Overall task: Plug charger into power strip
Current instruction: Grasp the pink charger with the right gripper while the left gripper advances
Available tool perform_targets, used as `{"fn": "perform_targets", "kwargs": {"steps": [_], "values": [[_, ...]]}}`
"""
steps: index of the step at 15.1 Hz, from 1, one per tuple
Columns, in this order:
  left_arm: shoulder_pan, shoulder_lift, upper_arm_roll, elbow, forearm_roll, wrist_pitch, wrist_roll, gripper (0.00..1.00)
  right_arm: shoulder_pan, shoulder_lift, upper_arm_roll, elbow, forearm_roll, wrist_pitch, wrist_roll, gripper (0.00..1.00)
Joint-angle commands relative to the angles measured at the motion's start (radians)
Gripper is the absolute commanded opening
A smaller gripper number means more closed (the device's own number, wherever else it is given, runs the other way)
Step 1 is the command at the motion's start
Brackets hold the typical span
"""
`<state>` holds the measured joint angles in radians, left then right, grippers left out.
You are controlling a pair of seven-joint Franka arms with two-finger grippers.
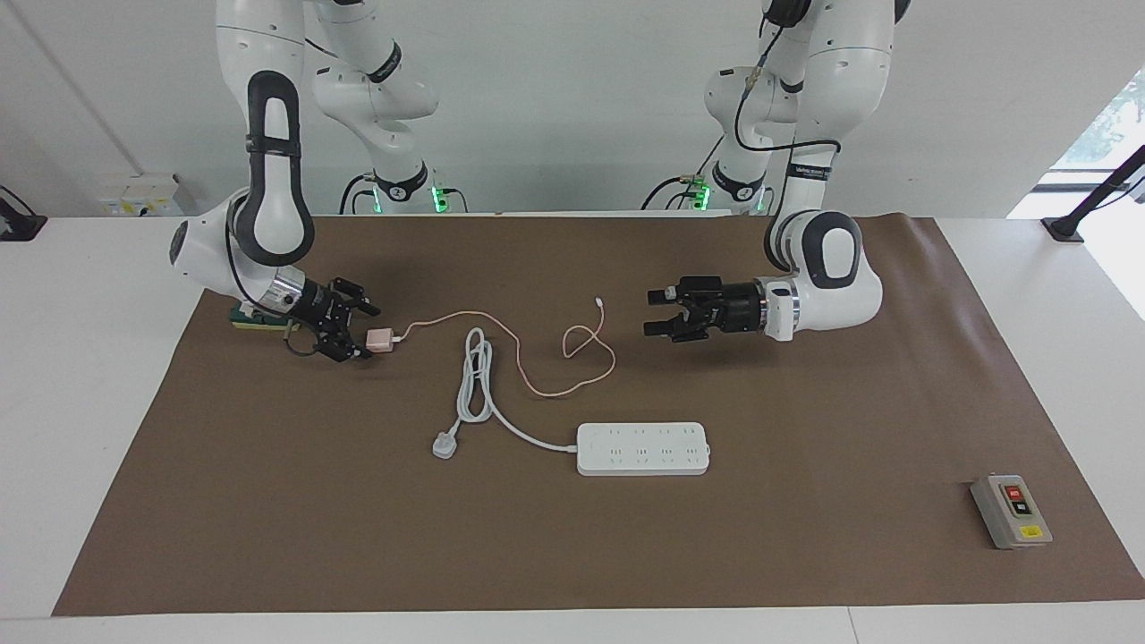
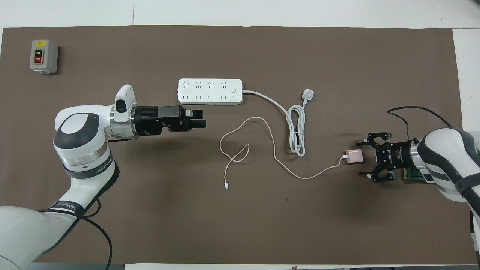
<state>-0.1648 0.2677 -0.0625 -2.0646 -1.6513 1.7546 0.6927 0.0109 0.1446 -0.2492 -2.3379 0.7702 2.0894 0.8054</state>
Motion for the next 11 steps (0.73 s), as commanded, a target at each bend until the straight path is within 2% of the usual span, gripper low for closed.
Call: {"fn": "perform_targets", "kwargs": {"steps": [1, 4, 5, 6, 8, 10, 11], "values": [[-0.044, 0.004, 0.012, -0.017, -0.059, 0.043, 0.045, 1.0, -0.017, 0.004, 0.007, -0.006, 0.029, -0.003, -0.045, 1.0], [-0.054, 0.021, 0.01, -0.012, -0.074, 0.048, 0.054, 1.0, -0.017, 0.004, 0.007, -0.006, 0.029, -0.003, -0.048, 0.98], [-0.064, 0.024, 0.01, -0.008, -0.084, 0.046, 0.065, 1.0, -0.017, 0.004, 0.007, -0.004, 0.029, -0.002, -0.052, 0.88], [-0.077, 0.024, 0.012, -0.002, -0.085, 0.046, 0.067, 1.0, -0.017, 0.006, 0.007, -0.001, 0.029, -0.003, -0.054, 0.72], [-0.09, 0.028, 0.012, 0.004, -0.11, 0.046, 0.067, 1.0, -0.011, 0.006, 0.007, 0.0, 0.029, -0.003, -0.054, 0.29], [-0.097, 0.05, 0.012, 0.021, -0.117, 0.046, 0.07, 1.0, -0.003, 0.007, 0.008, 0.011, 0.049, -0.003, -0.046, 0.03], [-0.102, 0.054, 0.012, 0.024, -0.117, 0.046, 0.077, 1.0, -0.002, 0.013, 0.008, 0.031, 0.06, -0.008, -0.039, 0.0]]}}
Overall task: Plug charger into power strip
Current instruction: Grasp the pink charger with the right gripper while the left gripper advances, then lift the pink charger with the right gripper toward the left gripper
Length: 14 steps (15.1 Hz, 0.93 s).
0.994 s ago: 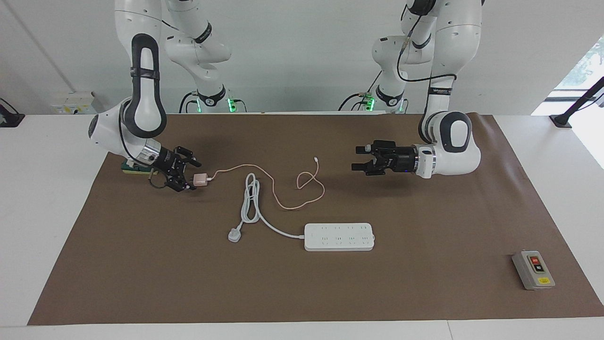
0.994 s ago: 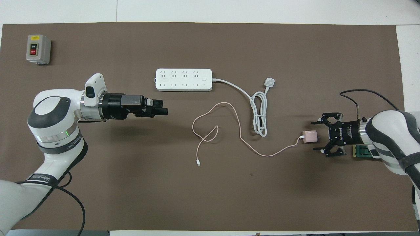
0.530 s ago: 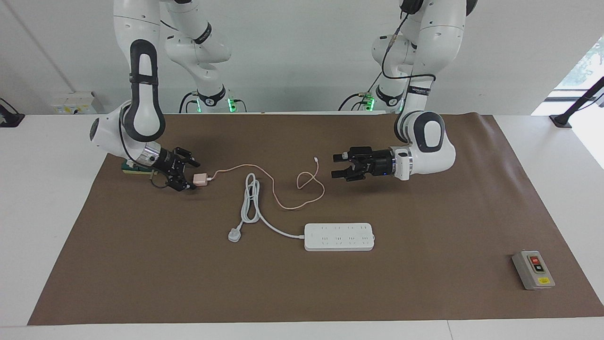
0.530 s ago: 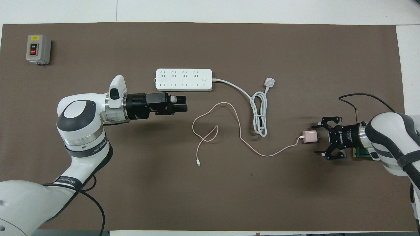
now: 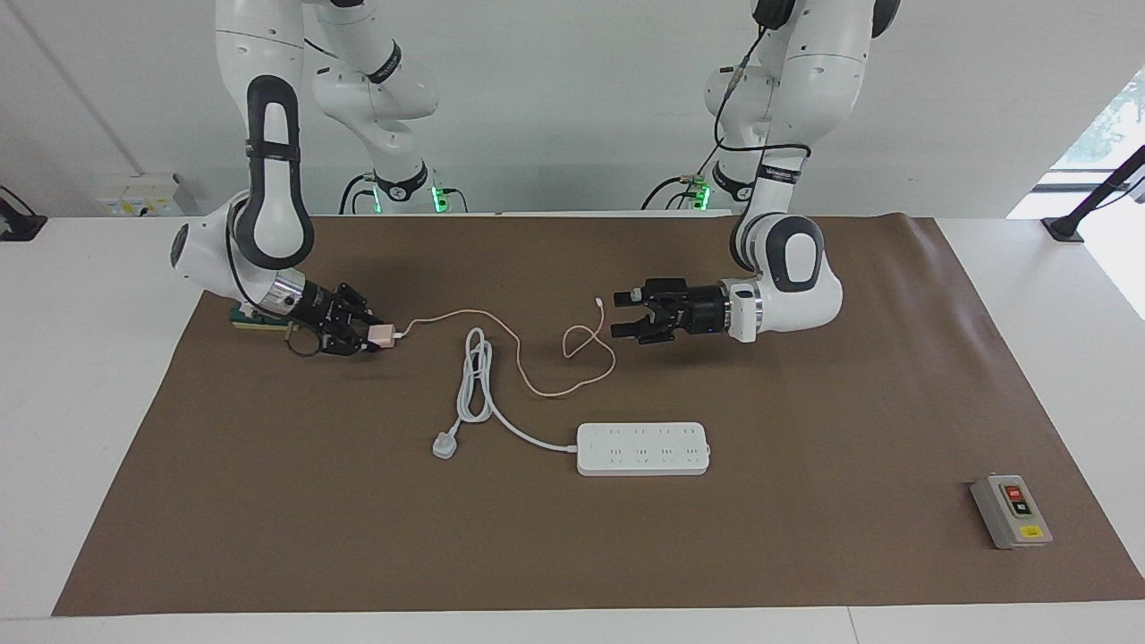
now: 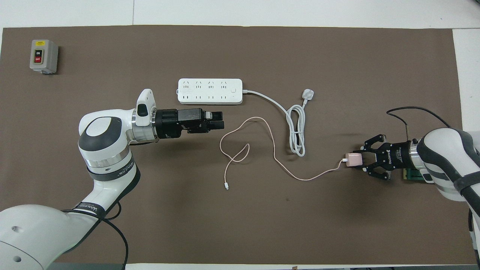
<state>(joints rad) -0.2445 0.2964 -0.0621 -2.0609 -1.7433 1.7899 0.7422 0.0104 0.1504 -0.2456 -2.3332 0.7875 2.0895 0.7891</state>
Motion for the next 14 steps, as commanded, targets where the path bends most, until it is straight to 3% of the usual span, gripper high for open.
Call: {"fn": "perform_targets", "kwargs": {"steps": [1, 6, 14], "values": [[-0.03, 0.027, 0.011, 0.022, -0.027, 0.012, 0.031, 1.0, 0.006, 0.011, 0.005, 0.038, 0.044, -0.02, -0.016, 0.0], [-0.044, 0.03, 0.011, 0.022, -0.05, 0.017, 0.031, 1.0, 0.029, 0.006, 0.008, 0.132, 0.045, -0.109, 0.108, 0.0], [-0.045, 0.027, 0.011, 0.021, -0.048, 0.049, -0.041, 1.0, 0.158, -0.078, 0.011, 0.199, 0.045, -0.138, 0.372, 0.0]]}}
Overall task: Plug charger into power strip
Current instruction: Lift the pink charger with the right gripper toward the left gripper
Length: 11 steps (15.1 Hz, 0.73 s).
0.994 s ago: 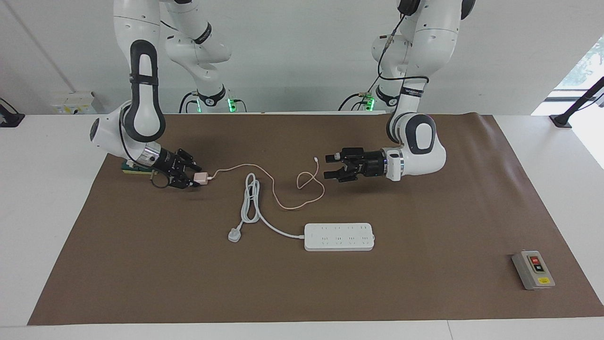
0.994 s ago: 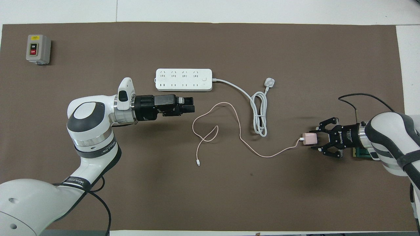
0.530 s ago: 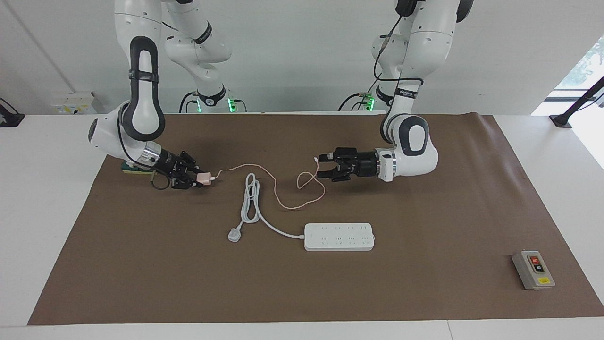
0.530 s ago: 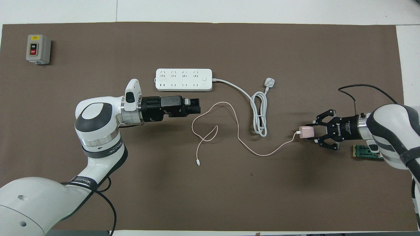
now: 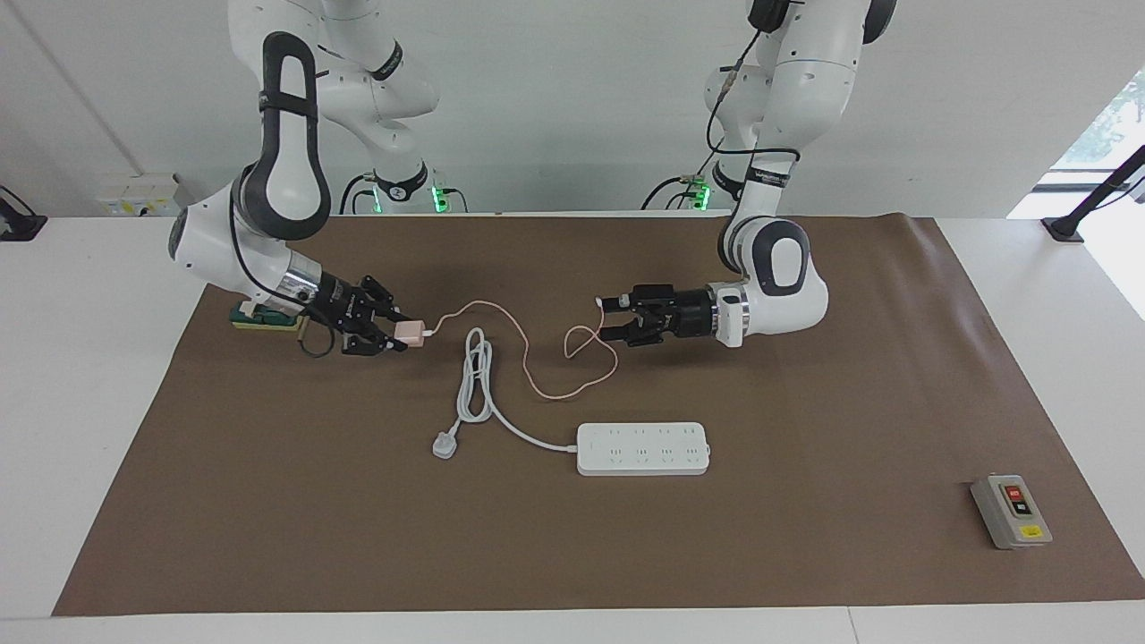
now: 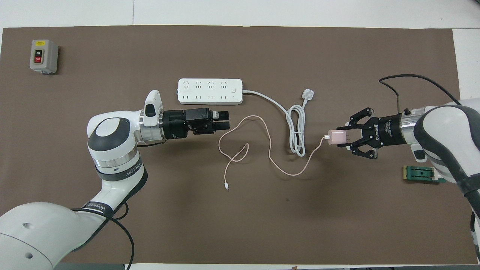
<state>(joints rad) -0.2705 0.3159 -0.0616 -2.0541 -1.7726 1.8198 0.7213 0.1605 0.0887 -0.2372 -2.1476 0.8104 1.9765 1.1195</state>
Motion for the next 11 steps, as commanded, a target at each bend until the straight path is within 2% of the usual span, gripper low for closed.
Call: {"fn": "perform_targets", "kwargs": {"steps": [1, 6, 11], "values": [[-0.019, 0.009, 0.011, 0.014, -0.019, 0.019, -0.02, 1.0, 0.023, -0.017, 0.004, 0.026, 0.026, -0.027, 0.057, 0.0], [-0.027, 0.009, 0.011, 0.015, -0.021, 0.021, -0.019, 1.0, 0.073, -0.035, 0.021, 0.075, 0.046, -0.028, 0.198, 0.0], [-0.036, 0.009, 0.011, 0.015, -0.021, 0.021, -0.016, 1.0, 0.186, -0.043, 0.026, 0.08, 0.046, -0.004, 0.256, 0.0]]}}
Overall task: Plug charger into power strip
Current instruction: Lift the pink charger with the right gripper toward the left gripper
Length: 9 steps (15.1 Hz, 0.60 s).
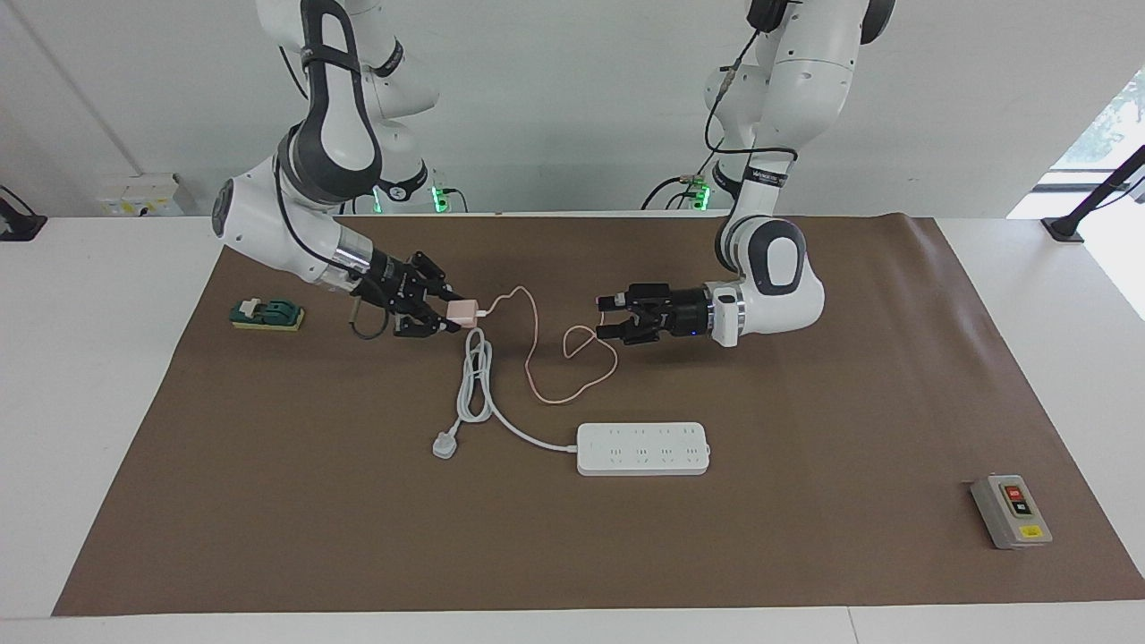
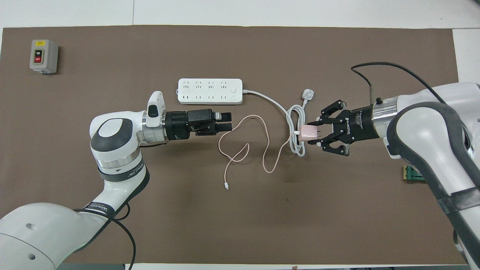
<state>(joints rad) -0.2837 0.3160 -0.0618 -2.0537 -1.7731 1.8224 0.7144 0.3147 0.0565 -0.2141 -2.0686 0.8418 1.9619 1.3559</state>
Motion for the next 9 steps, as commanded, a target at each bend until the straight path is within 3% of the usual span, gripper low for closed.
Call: {"fn": "perform_targets", "kwargs": {"steps": [1, 6, 9], "values": [[-0.023, 0.009, 0.011, 0.015, -0.02, 0.018, -0.009, 1.0, 0.047, -0.01, 0.002, 0.001, 0.014, 0.018, 0.023, 0.0], [-0.032, 0.012, 0.011, 0.021, -0.02, 0.037, -0.009, 1.0, 0.135, -0.006, 0.002, 0.027, 0.014, 0.08, 0.133, 0.0], [-0.042, 0.012, 0.011, 0.023, -0.02, 0.04, -0.009, 1.0, 0.213, 0.005, 0.002, 0.025, 0.014, 0.227, 0.211, 0.0]]}}
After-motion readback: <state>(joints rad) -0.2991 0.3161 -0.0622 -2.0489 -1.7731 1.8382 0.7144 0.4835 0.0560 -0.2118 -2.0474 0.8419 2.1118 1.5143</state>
